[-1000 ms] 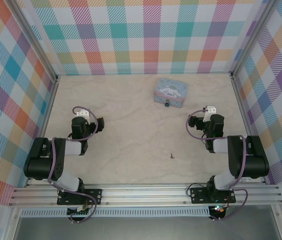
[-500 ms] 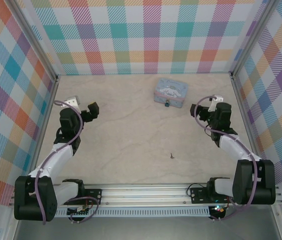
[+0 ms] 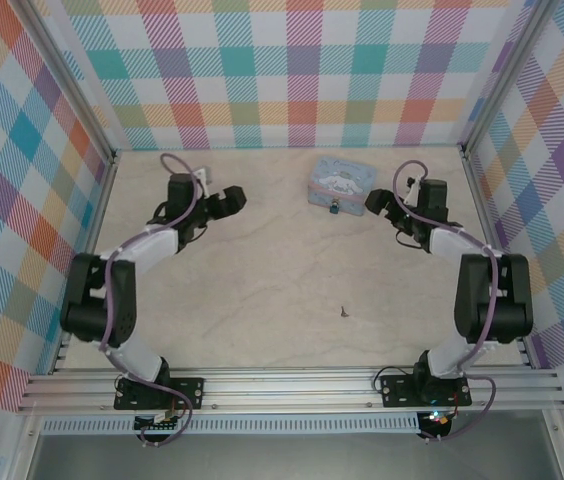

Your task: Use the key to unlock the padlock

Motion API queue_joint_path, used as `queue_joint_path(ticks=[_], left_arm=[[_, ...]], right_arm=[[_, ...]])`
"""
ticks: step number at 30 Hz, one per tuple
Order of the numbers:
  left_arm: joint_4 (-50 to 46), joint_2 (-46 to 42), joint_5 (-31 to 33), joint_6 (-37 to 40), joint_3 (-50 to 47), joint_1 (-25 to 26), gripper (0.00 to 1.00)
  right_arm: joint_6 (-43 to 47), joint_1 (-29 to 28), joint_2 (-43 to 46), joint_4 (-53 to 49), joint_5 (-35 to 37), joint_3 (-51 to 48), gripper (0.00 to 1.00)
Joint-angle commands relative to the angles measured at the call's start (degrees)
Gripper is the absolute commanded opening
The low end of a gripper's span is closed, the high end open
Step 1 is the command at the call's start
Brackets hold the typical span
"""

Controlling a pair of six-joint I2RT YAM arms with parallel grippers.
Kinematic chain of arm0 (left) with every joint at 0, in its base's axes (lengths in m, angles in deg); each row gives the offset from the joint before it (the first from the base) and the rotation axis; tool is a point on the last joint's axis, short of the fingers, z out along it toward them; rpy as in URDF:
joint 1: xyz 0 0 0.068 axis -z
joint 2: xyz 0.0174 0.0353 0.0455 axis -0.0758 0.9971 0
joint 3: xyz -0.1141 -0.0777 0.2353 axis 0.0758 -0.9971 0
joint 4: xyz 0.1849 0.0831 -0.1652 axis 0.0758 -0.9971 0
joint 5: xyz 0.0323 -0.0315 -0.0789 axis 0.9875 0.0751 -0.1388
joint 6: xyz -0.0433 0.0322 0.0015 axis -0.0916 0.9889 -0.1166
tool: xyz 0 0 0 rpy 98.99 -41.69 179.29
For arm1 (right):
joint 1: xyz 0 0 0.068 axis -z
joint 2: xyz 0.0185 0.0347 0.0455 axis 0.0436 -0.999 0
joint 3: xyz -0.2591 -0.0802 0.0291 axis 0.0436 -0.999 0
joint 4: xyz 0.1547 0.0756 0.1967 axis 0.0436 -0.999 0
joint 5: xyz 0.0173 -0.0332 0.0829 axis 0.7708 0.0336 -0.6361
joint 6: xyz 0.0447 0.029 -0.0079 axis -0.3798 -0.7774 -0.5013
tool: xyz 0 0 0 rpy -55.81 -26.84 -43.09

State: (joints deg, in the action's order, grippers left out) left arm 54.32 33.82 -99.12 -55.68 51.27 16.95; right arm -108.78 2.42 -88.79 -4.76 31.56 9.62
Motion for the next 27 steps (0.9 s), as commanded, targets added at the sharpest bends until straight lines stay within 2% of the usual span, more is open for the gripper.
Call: queue_joint_path(ticks=[1, 13, 19, 27], left_arm=[[-0.26, 5.36, -3.13, -1.18, 6.98, 2.64, 0.96], [-4.07, 28.86, -7.19, -3.05, 34.55, 10.08, 0.92], [-7.80, 38.52, -8.73, -3.74, 48.27, 12.81, 0.91], [-17.44, 50.53, -9.09, -3.38, 68.18, 15.15, 0.91]], right_arm=[[-3.73, -0.19, -4.27, 3.73, -3.32, 3.87, 1.00], [-4.48, -0.18, -17.38, 4.92, -7.26, 14.99, 0.99], [-6.45, -0.14, -21.26, 7.25, -11.22, 17.91, 0.94], [-8.71, -0.20, -23.93, 10.19, -15.24, 19.42, 0.87]])
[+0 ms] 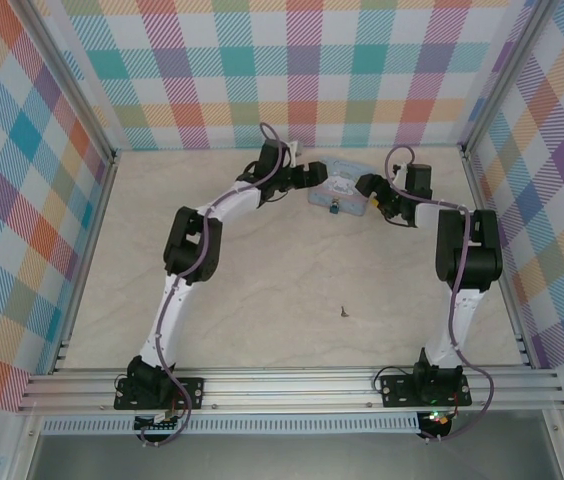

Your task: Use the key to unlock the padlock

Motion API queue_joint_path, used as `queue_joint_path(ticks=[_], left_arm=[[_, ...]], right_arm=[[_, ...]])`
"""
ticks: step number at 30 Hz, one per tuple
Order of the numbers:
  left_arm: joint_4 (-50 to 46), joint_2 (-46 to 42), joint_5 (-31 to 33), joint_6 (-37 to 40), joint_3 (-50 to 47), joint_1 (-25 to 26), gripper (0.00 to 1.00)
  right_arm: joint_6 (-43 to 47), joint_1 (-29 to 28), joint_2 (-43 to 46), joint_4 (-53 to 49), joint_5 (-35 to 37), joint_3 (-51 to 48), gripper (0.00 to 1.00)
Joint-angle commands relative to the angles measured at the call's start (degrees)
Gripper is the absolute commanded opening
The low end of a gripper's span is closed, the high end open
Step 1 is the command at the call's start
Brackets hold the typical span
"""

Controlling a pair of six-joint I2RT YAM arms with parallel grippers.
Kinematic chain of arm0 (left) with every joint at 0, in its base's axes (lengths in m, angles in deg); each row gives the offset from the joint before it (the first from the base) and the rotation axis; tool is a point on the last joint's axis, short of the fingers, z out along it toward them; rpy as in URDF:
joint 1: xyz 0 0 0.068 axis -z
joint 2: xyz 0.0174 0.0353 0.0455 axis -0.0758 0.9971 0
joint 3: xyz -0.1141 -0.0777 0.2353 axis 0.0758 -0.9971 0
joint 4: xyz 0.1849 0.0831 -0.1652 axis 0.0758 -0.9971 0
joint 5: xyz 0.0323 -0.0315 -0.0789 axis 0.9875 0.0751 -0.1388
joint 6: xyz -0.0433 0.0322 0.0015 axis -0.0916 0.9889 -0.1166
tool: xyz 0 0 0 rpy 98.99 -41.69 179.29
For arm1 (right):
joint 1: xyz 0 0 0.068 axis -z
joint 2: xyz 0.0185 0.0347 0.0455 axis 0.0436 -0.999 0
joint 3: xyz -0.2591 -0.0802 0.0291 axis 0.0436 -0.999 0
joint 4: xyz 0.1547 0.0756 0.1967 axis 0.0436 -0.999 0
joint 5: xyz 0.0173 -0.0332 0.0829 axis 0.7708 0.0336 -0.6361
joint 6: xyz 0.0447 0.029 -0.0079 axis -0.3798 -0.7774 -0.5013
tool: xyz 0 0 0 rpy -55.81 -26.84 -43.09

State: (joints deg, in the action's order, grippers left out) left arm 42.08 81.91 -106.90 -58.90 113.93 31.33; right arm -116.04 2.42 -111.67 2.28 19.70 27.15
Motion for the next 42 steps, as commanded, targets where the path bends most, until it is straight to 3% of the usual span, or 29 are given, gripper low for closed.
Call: queue_joint_path(ticks=[1, 8, 16, 24, 34, 42], left_arm=[[-6.79, 3.82, -1.21, -0.04, 8.18, 0.95, 0.91], [-20.19, 10.89, -2.62, 3.97, 24.26, 2.54, 0.87], [-23.09, 9.34, -2.45, 5.85, 24.01, 3.16, 0.81], [-7.84, -3.23, 1.64, 5.48, -0.53, 2.86, 0.81], [1.59, -15.74, 2.41, 5.55, -21.85, 2.24, 0.81], [6.94, -26.49, 2.70, 5.10, -38.47, 1.51, 0.81]], right_arm=[[-1.56, -0.27, -1.16, 3.72, -3.83, 1.81, 0.86], [-1.42, -1.48, -0.84, 5.08, -7.23, 1.30, 0.81], [-0.02, -3.78, 1.49, 4.93, -7.76, -1.29, 0.81], [0.68, -5.61, 2.76, 4.90, -6.91, -3.67, 0.81], [0.92, -10.46, 6.40, 5.62, -6.17, -7.06, 0.82], [0.86, -17.70, 13.64, 7.54, -4.37, -16.45, 0.82]])
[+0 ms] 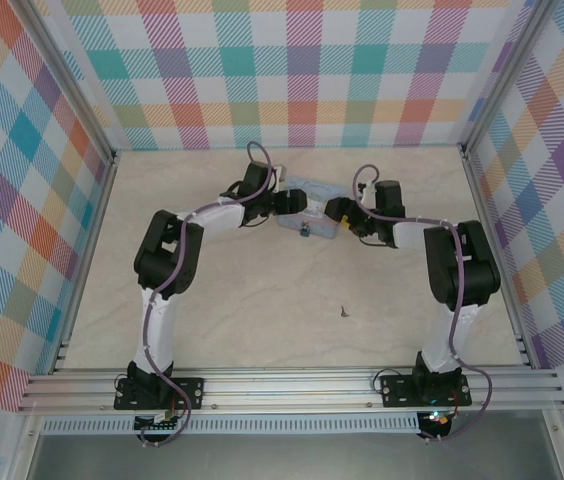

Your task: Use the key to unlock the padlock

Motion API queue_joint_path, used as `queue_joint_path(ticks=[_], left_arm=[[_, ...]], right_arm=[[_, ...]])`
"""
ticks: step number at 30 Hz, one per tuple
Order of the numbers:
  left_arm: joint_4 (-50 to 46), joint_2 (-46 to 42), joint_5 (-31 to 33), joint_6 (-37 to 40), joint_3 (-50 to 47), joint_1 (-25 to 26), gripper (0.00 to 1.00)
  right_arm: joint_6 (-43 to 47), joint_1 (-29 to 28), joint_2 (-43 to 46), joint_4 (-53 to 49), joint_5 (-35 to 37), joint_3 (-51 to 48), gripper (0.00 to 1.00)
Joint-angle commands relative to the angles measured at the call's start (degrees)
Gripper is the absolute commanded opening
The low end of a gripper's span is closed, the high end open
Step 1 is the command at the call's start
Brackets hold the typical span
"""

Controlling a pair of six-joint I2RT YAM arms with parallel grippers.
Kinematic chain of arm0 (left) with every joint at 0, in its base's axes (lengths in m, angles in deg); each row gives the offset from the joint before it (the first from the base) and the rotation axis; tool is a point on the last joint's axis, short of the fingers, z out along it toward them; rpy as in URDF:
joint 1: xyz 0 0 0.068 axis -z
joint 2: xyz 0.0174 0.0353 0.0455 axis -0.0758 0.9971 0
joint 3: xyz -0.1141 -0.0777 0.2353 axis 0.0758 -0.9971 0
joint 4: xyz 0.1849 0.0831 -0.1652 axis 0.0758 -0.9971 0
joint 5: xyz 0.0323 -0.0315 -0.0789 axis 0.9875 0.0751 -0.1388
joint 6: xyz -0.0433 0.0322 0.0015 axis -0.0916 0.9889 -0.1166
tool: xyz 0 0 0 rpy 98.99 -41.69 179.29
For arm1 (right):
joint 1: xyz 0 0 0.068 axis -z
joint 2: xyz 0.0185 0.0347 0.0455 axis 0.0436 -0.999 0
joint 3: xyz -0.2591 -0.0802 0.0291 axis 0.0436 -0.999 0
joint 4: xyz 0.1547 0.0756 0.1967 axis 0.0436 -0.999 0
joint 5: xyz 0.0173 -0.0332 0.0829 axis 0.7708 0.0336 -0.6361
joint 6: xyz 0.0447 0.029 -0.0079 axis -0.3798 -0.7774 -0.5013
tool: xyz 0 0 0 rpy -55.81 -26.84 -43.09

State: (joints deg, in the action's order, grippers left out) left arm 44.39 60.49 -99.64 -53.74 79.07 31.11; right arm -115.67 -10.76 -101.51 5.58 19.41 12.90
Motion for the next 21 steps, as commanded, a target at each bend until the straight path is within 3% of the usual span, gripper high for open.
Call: queue_joint_path(ticks=[1, 13, 21], left_arm=[[5.31, -6.61, -4.43, -0.12, -6.29, 1.71, 0.81], [13.69, -19.65, -4.07, -5.68, -29.01, 1.89, 0.82], [11.78, -23.96, -1.40, -4.79, -30.71, 0.78, 0.92]], right_arm=[[0.61, -5.65, 4.41, 4.31, -4.11, -3.39, 0.82], [1.38, -15.60, 11.67, 0.81, 0.46, -11.06, 0.85], [4.93, -15.88, 14.78, -6.64, 6.36, -10.69, 0.93]])
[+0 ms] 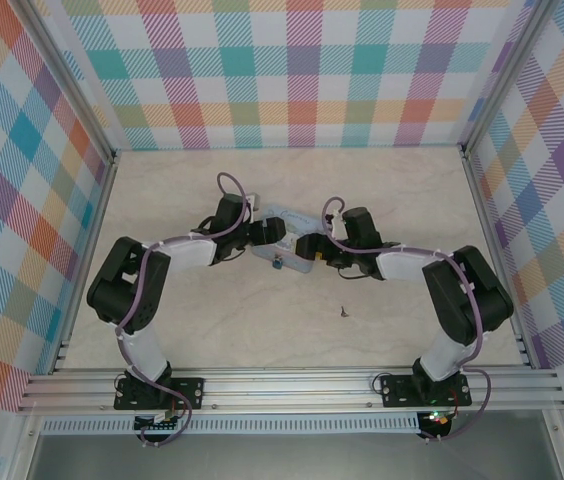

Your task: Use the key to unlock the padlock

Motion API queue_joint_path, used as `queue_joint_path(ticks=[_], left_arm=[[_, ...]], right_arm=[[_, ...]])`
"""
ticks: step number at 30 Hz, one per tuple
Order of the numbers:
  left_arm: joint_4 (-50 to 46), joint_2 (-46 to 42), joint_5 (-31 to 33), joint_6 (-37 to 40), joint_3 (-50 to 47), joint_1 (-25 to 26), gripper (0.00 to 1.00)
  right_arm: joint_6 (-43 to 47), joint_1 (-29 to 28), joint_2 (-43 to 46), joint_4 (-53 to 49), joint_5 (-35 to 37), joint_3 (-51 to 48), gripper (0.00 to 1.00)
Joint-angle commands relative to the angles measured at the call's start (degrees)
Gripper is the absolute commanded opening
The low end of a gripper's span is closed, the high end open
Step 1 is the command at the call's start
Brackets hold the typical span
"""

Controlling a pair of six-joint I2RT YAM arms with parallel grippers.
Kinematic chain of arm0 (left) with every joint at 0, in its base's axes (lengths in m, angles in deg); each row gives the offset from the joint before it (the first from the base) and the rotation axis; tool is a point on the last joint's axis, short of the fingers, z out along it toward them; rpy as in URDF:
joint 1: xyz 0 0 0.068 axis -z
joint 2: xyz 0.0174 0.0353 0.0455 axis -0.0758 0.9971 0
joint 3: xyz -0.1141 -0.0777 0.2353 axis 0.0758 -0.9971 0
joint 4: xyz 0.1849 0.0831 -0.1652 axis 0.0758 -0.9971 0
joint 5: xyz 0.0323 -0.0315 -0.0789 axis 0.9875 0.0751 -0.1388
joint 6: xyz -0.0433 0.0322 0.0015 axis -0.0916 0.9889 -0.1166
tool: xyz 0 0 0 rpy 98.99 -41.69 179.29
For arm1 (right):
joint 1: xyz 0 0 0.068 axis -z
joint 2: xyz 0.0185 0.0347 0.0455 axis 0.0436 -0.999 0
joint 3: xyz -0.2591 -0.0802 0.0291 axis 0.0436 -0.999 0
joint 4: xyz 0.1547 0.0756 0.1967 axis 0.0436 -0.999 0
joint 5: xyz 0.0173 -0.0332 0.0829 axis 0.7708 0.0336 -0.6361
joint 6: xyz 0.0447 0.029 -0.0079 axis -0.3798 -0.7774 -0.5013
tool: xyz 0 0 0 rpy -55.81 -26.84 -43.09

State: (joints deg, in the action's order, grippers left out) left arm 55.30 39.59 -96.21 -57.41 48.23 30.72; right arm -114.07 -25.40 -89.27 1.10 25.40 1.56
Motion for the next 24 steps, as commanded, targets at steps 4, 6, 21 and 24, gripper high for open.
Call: queue_joint_path(ticks=[4, 6, 21, 24], left_arm=[[-0.63, -4.84, -3.96, -0.94, 0.76, -0.63, 1.00], [-1.40, -6.38, -3.63, -0.47, 0.59, -1.89, 1.00], [-6.38, -25.41, -6.56, -0.82, -11.38, -5.80, 1.00], [-4.73, -27.50, -6.68, -2.30, -14.44, -5.75, 1.00]], right_arm=[[7.86, -0.92, 6.19, -9.92, 5.52, 1.80, 0.99], [9.36, -0.45, 8.72, -13.62, 8.05, 1.47, 1.00], [9.67, -1.01, 25.31, -46.33, 13.44, -4.42, 0.79], [8.50, -1.62, 24.83, -48.52, 12.57, -5.75, 0.74]])
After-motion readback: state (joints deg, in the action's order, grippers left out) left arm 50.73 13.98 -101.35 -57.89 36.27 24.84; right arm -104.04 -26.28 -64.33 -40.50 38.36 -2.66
